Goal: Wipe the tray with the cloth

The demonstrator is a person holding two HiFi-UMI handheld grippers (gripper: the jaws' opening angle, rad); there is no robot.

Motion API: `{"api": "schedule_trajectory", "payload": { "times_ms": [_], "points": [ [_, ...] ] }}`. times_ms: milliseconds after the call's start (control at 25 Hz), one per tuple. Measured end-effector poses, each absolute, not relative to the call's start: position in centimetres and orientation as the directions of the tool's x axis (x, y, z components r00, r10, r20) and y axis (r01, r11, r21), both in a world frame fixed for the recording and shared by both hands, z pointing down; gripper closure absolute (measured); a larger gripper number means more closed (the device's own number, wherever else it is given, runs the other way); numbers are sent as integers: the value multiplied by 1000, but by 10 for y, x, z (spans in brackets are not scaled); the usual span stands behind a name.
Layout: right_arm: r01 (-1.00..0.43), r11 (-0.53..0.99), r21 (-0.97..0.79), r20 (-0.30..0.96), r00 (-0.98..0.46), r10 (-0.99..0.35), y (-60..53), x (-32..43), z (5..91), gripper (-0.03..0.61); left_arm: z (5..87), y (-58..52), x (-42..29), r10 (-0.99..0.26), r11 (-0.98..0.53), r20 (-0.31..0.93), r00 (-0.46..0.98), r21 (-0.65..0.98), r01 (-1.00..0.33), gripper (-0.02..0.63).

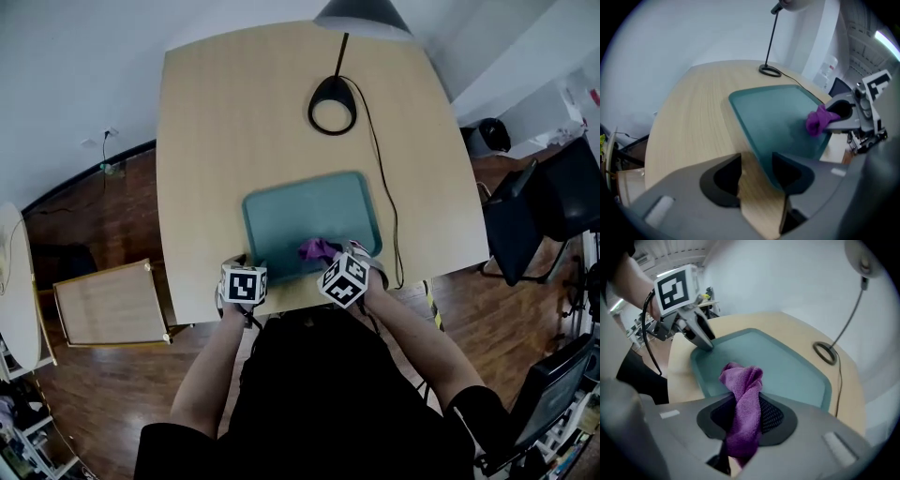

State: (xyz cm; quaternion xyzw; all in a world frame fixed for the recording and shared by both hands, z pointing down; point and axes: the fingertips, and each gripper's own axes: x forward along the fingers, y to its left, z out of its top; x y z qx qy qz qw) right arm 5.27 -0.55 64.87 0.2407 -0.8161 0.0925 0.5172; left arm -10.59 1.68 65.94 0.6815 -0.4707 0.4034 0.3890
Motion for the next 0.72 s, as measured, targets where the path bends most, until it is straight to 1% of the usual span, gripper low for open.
{"api": "schedule_trajectory", "payload": {
  "times_ms": [200, 320, 400, 520, 640, 720],
  "points": [
    [-693, 714, 96, 891, -260, -371, -42, 142, 648, 474, 665, 17, -105, -312, -262, 920, 237, 157, -952, 387],
    [-786, 618, 16, 883, -279, -377, -50, 165, 653, 474, 666, 17, -107, -303, -266, 924, 235, 155, -951, 387],
    [-822, 565, -75, 857, -343, -385, -53, 166, 656, 473, 667, 18, -109, -303, -264, 925, 231, 152, -953, 387],
    [-866, 478, -144, 790, -391, -472, -72, 179, 631, 474, 667, 19, -110, -297, -254, 926, 231, 156, -954, 387],
    [-909, 393, -137, 756, -352, -551, -96, 222, 605, 475, 663, 23, -108, -287, -236, 920, 265, 201, -951, 388],
    [-934, 335, -120, 758, -304, -577, -111, 261, 597, 476, 652, 24, -111, -323, -201, 903, 282, 226, -953, 388]
  ]
}}
